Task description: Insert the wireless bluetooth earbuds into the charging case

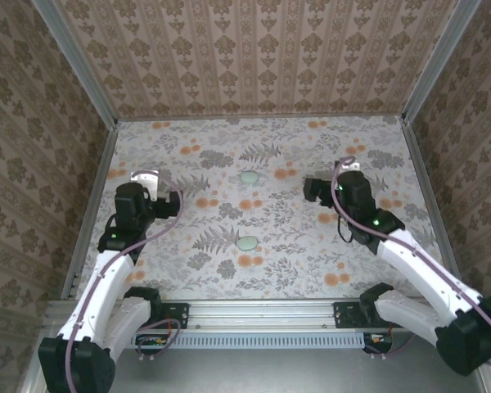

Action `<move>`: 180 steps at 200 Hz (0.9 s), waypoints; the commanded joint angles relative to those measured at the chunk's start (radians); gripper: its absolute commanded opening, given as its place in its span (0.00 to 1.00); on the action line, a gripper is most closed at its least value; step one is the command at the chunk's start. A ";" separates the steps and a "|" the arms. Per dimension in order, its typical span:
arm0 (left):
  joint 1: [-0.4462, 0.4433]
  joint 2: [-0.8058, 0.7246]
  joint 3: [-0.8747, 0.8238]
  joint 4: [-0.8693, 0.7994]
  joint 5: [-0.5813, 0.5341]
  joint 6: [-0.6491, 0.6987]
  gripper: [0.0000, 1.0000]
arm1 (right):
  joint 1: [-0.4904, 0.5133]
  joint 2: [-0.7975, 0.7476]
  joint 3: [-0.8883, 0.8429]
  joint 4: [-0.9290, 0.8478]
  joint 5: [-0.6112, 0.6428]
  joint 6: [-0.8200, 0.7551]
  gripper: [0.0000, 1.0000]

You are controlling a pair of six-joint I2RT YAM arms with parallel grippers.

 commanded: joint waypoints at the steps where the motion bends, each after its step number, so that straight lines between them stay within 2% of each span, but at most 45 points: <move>1: 0.016 0.065 -0.031 0.174 -0.156 0.104 1.00 | -0.057 -0.037 -0.168 0.307 0.204 -0.233 1.00; 12: 0.022 0.118 -0.031 0.224 -0.194 0.109 1.00 | -0.104 -0.026 -0.220 0.403 0.183 -0.281 1.00; 22: 0.028 0.170 -0.035 0.273 -0.205 0.113 1.00 | -0.150 0.008 -0.228 0.420 0.167 -0.291 1.00; 44: 0.043 0.271 -0.072 0.432 -0.174 0.083 1.00 | -0.226 0.125 -0.231 0.453 0.143 -0.262 1.00; 71: 0.049 0.347 -0.129 0.593 -0.111 0.044 1.00 | -0.261 0.238 -0.285 0.618 0.119 -0.263 1.00; 89: 0.051 0.383 -0.148 0.645 -0.111 0.070 1.00 | -0.286 0.306 -0.306 0.723 0.071 -0.276 1.00; 106: 0.061 0.408 -0.170 0.703 -0.112 0.091 1.00 | -0.306 0.344 -0.287 0.751 -0.005 -0.314 1.00; 128: 0.089 0.438 -0.214 0.820 -0.075 0.080 1.00 | -0.328 0.394 -0.291 0.859 -0.063 -0.339 1.00; 180: 0.144 0.602 -0.282 1.098 -0.013 0.026 1.00 | -0.389 0.589 -0.355 1.161 -0.110 -0.275 1.00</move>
